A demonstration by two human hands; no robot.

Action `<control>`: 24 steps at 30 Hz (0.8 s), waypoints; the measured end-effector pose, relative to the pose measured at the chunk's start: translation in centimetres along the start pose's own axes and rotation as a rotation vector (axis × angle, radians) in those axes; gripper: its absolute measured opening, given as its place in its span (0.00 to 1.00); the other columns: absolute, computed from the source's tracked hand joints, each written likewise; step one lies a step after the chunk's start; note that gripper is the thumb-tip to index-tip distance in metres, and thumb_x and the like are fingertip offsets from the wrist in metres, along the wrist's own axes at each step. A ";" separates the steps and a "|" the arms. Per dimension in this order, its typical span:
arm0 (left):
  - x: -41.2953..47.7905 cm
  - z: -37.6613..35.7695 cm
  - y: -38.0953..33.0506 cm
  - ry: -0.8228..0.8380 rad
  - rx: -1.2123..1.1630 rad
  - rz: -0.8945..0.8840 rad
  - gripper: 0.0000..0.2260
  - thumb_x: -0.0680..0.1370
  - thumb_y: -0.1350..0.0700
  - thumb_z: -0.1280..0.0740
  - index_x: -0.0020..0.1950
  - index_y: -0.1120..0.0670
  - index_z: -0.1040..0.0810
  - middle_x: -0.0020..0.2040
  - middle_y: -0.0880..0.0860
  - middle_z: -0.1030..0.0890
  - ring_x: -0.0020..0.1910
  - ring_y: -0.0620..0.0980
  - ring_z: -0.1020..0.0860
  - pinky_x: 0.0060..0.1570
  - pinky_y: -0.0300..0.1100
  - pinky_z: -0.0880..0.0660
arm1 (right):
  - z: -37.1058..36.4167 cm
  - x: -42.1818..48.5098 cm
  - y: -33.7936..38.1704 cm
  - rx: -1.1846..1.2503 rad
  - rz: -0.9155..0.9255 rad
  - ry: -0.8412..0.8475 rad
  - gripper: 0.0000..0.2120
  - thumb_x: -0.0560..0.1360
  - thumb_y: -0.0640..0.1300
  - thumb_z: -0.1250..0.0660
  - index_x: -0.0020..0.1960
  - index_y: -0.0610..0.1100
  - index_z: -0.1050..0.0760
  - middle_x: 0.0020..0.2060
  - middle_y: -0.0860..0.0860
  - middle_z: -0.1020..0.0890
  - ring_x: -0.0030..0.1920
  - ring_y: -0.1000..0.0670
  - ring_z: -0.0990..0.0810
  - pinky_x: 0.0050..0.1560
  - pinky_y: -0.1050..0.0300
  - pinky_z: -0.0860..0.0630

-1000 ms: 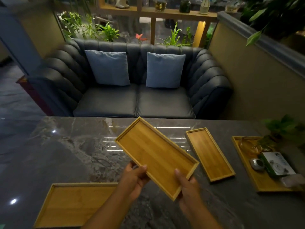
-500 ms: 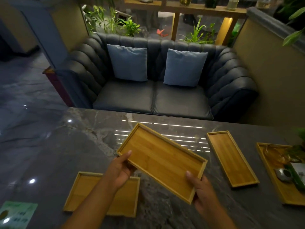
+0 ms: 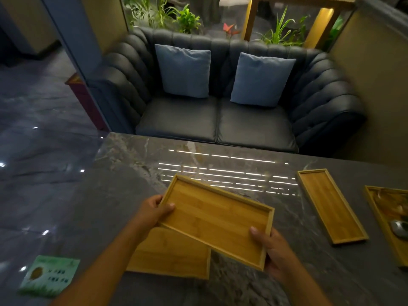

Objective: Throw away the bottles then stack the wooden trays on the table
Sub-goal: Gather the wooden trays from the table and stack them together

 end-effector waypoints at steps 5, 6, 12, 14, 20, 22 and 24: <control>0.0 3.9 3.3 -0.051 0.134 0.050 0.16 0.75 0.49 0.30 0.61 0.49 0.25 0.56 0.53 0.19 0.53 0.55 0.19 0.48 0.52 0.20 | -2.3 0.8 -2.3 -0.109 0.009 -0.009 0.22 0.68 0.48 0.29 0.61 0.45 0.25 0.53 0.43 0.14 0.52 0.39 0.15 0.47 0.39 0.18; 0.0 4.8 4.0 -0.072 0.159 0.054 0.17 0.75 0.49 0.30 0.63 0.51 0.26 0.57 0.54 0.20 0.54 0.55 0.20 0.51 0.53 0.21 | -2.9 0.9 -2.9 -0.127 0.004 -0.007 0.21 0.68 0.49 0.29 0.60 0.44 0.25 0.52 0.43 0.14 0.51 0.40 0.15 0.47 0.40 0.18; -1.4 7.9 6.6 -0.135 0.308 0.054 0.10 0.79 0.59 0.36 0.59 0.59 0.24 0.55 0.60 0.20 0.51 0.56 0.21 0.51 0.51 0.24 | -4.5 2.0 -6.8 -0.246 0.000 -0.075 0.18 0.71 0.48 0.30 0.57 0.40 0.22 0.50 0.43 0.14 0.52 0.40 0.16 0.56 0.37 0.21; -2.2 8.6 6.8 -0.129 0.346 0.032 0.06 0.80 0.60 0.36 0.55 0.56 0.24 0.53 0.57 0.20 0.48 0.53 0.21 0.47 0.46 0.24 | -5.0 2.5 -8.2 -0.308 -0.005 -0.088 0.13 0.75 0.46 0.32 0.58 0.41 0.22 0.52 0.43 0.15 0.54 0.40 0.17 0.59 0.36 0.23; -3.1 10.5 8.5 -0.090 0.549 0.016 0.05 0.78 0.64 0.34 0.50 0.65 0.21 0.47 0.62 0.19 0.46 0.54 0.21 0.45 0.49 0.25 | -5.4 3.4 -11.1 -0.415 -0.100 -0.160 0.12 0.76 0.47 0.31 0.58 0.45 0.24 0.53 0.45 0.18 0.54 0.42 0.19 0.59 0.41 0.23; -3.3 10.9 8.9 -0.086 0.601 0.028 0.08 0.78 0.62 0.34 0.48 0.68 0.20 0.45 0.65 0.19 0.45 0.57 0.20 0.46 0.50 0.25 | -5.0 3.5 -11.4 -0.488 -0.095 -0.243 0.09 0.77 0.45 0.31 0.56 0.45 0.25 0.51 0.45 0.20 0.52 0.44 0.20 0.52 0.46 0.22; -3.5 11.2 8.9 -0.073 0.631 0.018 0.08 0.78 0.62 0.34 0.44 0.66 0.21 0.42 0.64 0.19 0.40 0.54 0.22 0.41 0.46 0.27 | -4.5 3.3 -11.1 -0.557 -0.060 -0.364 0.05 0.76 0.43 0.31 0.47 0.46 0.27 0.46 0.46 0.22 0.43 0.49 0.23 0.39 0.55 0.28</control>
Point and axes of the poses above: each hand's wrist, its own x-axis towards the middle knuckle, its own z-axis out of the back of the hand, y = z × x, the point moved 9 cm from there along x, towards the middle knuckle
